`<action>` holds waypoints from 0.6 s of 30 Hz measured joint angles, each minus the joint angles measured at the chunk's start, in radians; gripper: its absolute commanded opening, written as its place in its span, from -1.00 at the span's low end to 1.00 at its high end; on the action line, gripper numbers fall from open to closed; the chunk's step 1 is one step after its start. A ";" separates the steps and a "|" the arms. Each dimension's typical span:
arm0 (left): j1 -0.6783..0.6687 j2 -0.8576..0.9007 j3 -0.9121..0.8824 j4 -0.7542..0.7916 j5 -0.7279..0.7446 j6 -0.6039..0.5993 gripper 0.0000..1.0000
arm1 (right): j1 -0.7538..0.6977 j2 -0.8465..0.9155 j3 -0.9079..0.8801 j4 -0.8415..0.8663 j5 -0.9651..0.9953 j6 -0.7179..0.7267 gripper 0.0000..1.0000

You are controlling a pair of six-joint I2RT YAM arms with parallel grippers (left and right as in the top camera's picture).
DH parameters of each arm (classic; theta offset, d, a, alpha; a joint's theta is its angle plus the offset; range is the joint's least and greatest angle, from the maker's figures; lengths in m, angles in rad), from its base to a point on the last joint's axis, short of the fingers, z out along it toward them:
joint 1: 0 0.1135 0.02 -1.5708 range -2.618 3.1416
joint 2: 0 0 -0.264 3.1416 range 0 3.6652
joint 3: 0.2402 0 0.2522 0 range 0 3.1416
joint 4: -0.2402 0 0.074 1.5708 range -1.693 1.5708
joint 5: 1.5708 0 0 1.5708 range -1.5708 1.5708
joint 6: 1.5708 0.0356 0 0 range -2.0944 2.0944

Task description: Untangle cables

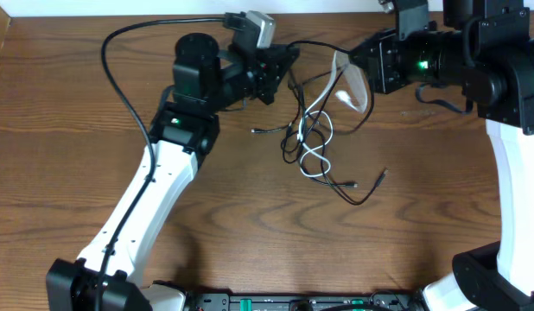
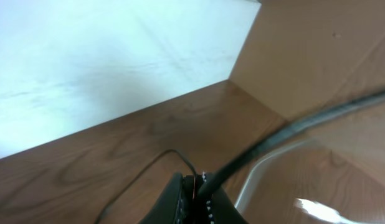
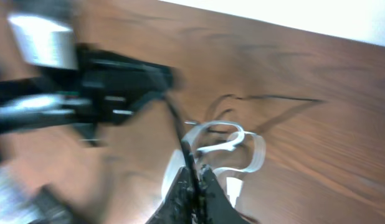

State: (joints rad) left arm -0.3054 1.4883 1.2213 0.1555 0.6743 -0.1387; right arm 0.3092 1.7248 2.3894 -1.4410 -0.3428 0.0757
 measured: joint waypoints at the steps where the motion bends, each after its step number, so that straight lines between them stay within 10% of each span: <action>1: 0.009 -0.008 0.000 -0.005 -0.004 0.000 -0.85 | 0.000 -0.002 0.000 -0.007 0.059 0.007 -0.98; 9: 0.034 -0.150 0.000 -0.060 -0.026 0.000 -0.84 | -0.018 -0.005 -0.045 -0.008 0.455 0.082 -0.78; 12: 0.034 -0.198 0.000 -0.069 -0.026 0.000 -0.85 | -0.035 -0.006 -0.098 0.005 0.476 0.092 -0.42; 18: 0.034 -0.267 0.000 -0.078 -0.026 0.000 -0.85 | -0.036 -0.006 -0.260 0.064 0.407 0.101 -0.46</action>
State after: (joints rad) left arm -0.2710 1.2213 1.2213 0.0776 0.6487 -0.1383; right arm 0.2729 1.7191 2.1296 -1.3773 0.0639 0.1768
